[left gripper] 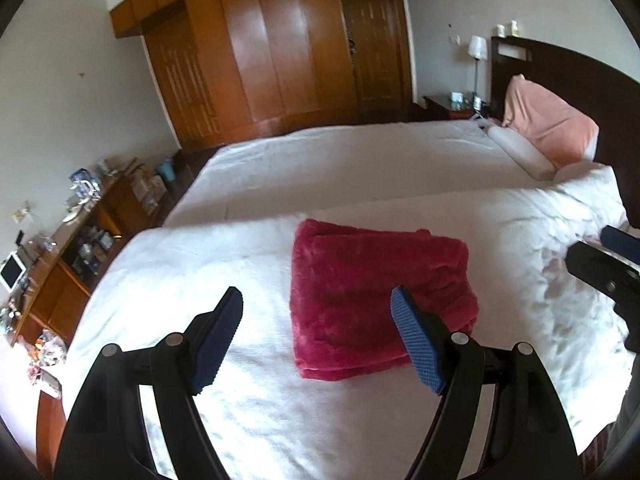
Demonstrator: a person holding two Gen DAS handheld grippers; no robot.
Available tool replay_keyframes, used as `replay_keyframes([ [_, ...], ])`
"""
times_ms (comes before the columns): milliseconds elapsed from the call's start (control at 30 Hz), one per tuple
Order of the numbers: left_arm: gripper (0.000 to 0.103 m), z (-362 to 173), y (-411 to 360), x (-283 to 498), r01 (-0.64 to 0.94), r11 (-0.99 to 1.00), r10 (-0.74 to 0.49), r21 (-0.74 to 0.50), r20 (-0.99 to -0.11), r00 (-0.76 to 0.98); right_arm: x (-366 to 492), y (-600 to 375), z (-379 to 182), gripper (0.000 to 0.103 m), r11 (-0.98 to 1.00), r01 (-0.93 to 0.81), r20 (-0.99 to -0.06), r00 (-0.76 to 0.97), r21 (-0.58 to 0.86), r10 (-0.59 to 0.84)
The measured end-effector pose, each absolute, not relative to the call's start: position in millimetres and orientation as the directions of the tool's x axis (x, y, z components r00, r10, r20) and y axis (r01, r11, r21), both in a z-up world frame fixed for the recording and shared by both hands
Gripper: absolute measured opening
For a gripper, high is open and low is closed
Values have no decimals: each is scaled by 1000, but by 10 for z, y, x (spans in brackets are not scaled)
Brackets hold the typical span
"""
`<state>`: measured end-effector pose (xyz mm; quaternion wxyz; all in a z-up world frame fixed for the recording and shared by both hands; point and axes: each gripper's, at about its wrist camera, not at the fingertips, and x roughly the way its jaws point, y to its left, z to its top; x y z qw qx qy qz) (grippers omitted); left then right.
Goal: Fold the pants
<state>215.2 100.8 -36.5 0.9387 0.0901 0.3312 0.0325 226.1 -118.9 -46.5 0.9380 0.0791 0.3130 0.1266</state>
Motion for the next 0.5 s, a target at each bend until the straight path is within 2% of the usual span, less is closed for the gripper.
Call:
replay_keyframes([
  [267, 76, 15, 871, 1707, -92, 979, 179, 179, -566, 805, 1842, -1265, -95, 100, 953, -239, -526, 794, 188, 304],
  [500, 76, 94, 697, 1456, -212, 934, 337, 288, -514, 788, 1623, -1282, 26, 100, 950, -268, -509, 802, 160, 312],
])
